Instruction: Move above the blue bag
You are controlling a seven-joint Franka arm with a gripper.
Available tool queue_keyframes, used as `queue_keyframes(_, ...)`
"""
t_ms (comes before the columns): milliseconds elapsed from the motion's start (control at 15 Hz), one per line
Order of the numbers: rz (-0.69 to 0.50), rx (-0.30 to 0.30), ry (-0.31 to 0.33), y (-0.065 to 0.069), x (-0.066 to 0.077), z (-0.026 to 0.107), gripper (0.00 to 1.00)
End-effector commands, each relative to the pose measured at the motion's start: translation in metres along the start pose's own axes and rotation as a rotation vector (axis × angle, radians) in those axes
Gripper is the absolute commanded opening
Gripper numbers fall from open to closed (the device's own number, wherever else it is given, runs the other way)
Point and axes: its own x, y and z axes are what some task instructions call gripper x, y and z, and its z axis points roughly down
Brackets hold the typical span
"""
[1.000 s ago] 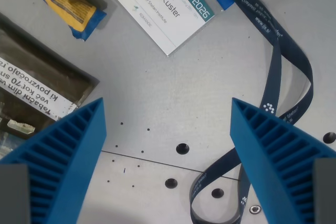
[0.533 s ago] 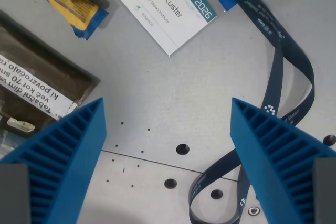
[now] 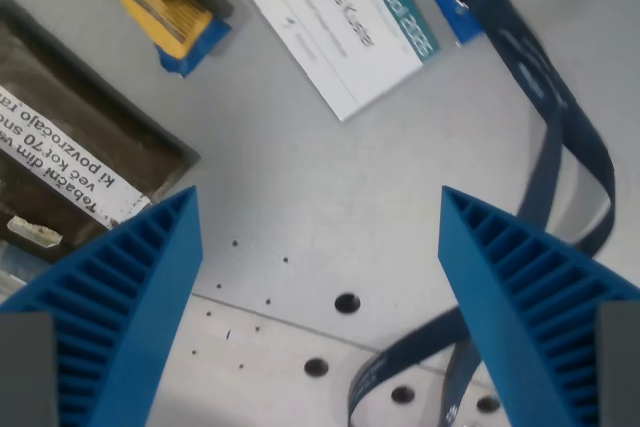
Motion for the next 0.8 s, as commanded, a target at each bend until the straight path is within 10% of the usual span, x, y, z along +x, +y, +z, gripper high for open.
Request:
queue_keyframes(67, -0.253, 0.013, 0.06, -0.008, 0.004, 0.009, 1.0)
queue_keyframes(800, -0.613, 0.019, 0.088, -0.047, 0.027, 0.054, 1.0)
